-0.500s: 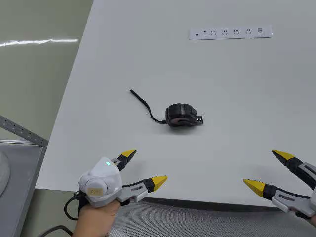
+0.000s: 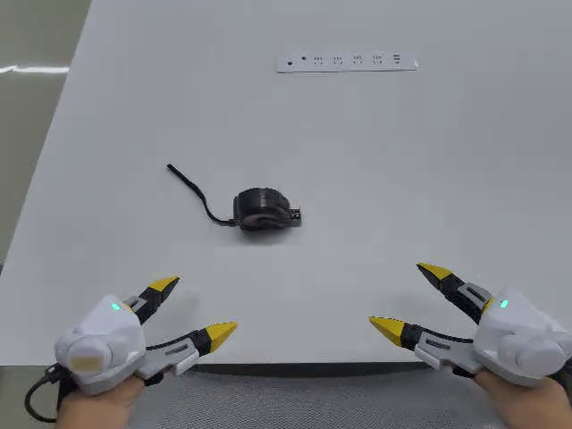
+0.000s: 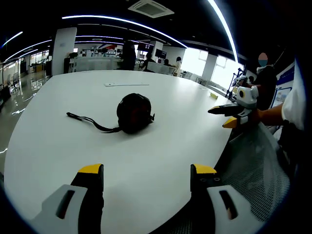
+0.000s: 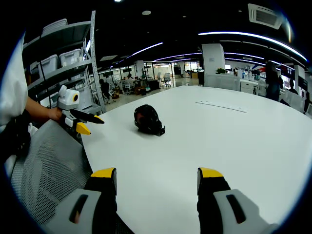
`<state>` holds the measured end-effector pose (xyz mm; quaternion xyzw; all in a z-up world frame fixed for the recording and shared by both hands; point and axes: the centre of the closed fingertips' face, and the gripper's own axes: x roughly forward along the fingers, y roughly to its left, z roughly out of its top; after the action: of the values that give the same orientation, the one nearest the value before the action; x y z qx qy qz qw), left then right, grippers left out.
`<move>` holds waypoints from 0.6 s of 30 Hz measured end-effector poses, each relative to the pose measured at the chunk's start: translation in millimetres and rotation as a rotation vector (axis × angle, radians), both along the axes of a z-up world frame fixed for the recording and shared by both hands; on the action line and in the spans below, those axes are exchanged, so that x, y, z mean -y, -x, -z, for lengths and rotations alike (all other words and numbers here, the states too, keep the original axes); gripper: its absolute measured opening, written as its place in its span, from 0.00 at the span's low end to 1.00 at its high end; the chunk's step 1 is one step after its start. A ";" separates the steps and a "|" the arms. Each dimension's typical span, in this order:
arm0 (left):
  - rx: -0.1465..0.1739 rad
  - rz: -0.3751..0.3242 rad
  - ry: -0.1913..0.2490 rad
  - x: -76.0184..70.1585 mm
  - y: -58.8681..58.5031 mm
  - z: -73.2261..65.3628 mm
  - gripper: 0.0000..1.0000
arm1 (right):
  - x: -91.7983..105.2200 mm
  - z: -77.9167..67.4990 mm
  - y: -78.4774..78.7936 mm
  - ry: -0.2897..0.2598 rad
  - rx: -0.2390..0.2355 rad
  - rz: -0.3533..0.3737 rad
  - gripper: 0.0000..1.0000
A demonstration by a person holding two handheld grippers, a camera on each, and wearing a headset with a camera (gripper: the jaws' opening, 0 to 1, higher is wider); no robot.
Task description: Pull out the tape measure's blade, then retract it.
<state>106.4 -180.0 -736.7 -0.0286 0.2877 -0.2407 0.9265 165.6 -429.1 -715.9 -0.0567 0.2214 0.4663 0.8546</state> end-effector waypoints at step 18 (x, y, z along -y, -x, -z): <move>0.002 0.015 -0.016 1.8 -0.2 -2.0 0.70 | 1.7 1.7 -2.0 0.010 0.018 -0.010 0.68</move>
<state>106.5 -181.8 -734.7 -0.0188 0.2891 -0.2452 0.9252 167.6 -430.8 -717.5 -0.0664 0.2159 0.4688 0.8539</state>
